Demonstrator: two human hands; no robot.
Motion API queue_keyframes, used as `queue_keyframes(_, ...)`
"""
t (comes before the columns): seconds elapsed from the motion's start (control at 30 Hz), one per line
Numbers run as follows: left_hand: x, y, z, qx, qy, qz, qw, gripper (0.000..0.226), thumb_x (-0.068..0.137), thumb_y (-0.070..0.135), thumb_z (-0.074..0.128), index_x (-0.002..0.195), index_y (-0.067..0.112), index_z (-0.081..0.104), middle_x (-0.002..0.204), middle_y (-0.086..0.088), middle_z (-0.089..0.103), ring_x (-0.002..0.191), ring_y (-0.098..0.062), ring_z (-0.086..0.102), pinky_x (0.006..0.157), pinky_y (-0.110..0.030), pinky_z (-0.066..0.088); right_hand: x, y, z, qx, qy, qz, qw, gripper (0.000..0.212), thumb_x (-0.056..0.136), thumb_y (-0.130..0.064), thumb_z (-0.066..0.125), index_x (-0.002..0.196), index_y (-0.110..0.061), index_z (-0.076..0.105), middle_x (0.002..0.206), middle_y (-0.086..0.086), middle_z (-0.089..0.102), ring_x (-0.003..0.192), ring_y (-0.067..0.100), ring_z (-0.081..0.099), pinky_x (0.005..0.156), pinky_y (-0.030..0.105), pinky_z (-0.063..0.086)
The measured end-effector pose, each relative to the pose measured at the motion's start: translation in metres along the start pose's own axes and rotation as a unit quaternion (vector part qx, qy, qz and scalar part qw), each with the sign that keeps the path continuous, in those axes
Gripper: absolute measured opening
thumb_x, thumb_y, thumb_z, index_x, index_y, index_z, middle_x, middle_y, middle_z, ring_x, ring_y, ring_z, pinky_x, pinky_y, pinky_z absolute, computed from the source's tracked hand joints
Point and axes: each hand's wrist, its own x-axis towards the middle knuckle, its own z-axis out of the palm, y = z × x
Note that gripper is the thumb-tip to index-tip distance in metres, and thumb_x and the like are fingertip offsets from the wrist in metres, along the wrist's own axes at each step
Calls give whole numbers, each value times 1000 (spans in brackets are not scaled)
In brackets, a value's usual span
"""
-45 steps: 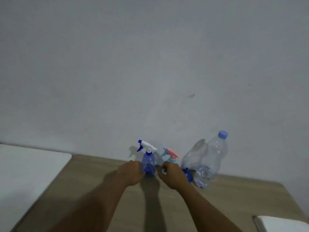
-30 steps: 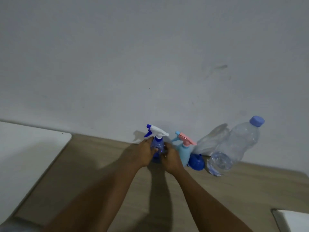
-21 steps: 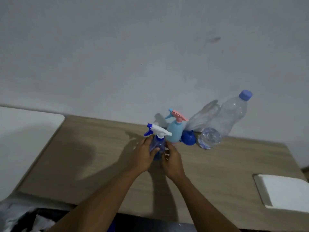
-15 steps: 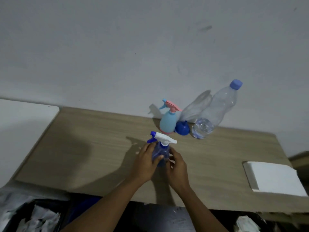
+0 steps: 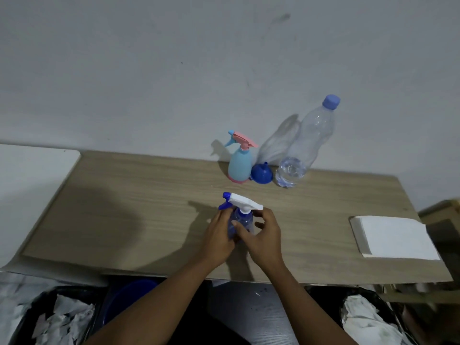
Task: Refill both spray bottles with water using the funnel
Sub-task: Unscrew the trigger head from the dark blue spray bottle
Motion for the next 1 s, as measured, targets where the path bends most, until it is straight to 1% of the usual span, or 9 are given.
queue_keyframes(0.07,-1,0,1,-9,5,-12,1000,63,75,36,56,136,27,45,135,3,56,123,-14,56,101,-44,50,7,-5,5,28,27,18,999,44,71,-12,89,105,-16,62,101,-1,66,89,-6,61,69,6,47)
queue_keyframes(0.2,-9,-1,4,-12,9,-6,1000,61,80,2,62,133,27,47,132,1,58,119,-14,58,99,-42,51,4,-4,4,47,40,9,998,32,75,-10,86,98,-10,64,92,-3,67,85,-4,63,70,7,47)
queue_keyframes(0.33,-22,0,16,-9,-2,-4,1000,53,80,11,65,130,21,52,129,1,60,118,-14,58,99,-37,51,-13,1,-7,45,42,-5,998,29,80,-11,82,103,-11,65,96,-3,68,91,1,65,75,7,46)
queue_keyframes(0.53,-36,17,41,6,1,-9,1000,46,78,-7,58,120,12,62,111,7,63,98,-1,58,85,-4,42,-29,16,-32,-26,12,-35,999,16,89,-28,70,103,-22,65,99,-10,62,98,13,61,81,12,43)
queue_keyframes(0.57,-37,17,43,8,-8,-12,1000,45,78,-6,57,119,12,62,109,8,63,95,0,59,85,-6,44,-29,18,-37,-36,0,-41,999,16,89,-30,68,103,-23,66,100,-11,61,99,13,60,81,11,41)
queue_keyframes(0.63,-38,14,46,0,-20,-30,999,46,78,0,54,120,20,60,111,8,65,100,-4,63,89,-24,54,-29,20,-45,-31,-19,-55,998,20,90,-36,66,104,-22,68,101,-11,60,100,13,60,81,12,42)
queue_keyframes(0.73,-45,20,53,-14,-29,-47,998,57,77,8,52,118,47,55,121,7,65,112,-11,63,93,-42,56,-28,21,-53,-13,-5,-37,999,24,84,-35,75,99,-19,65,95,-8,62,91,11,62,73,21,51)
queue_keyframes(0.83,-51,33,64,3,-12,-42,999,58,81,0,53,117,45,52,121,7,63,114,-12,61,98,-38,53,-25,23,-59,11,11,0,1000,27,80,-26,82,95,-21,60,89,-5,64,84,10,63,67,19,51)
queue_keyframes(1.0,-50,29,76,10,-7,-55,998,59,85,-5,51,134,26,44,124,15,55,113,12,54,93,-13,47,-28,34,-70,-19,-15,-53,998,25,82,-38,71,105,-33,64,101,-15,65,98,12,63,86,42,52)
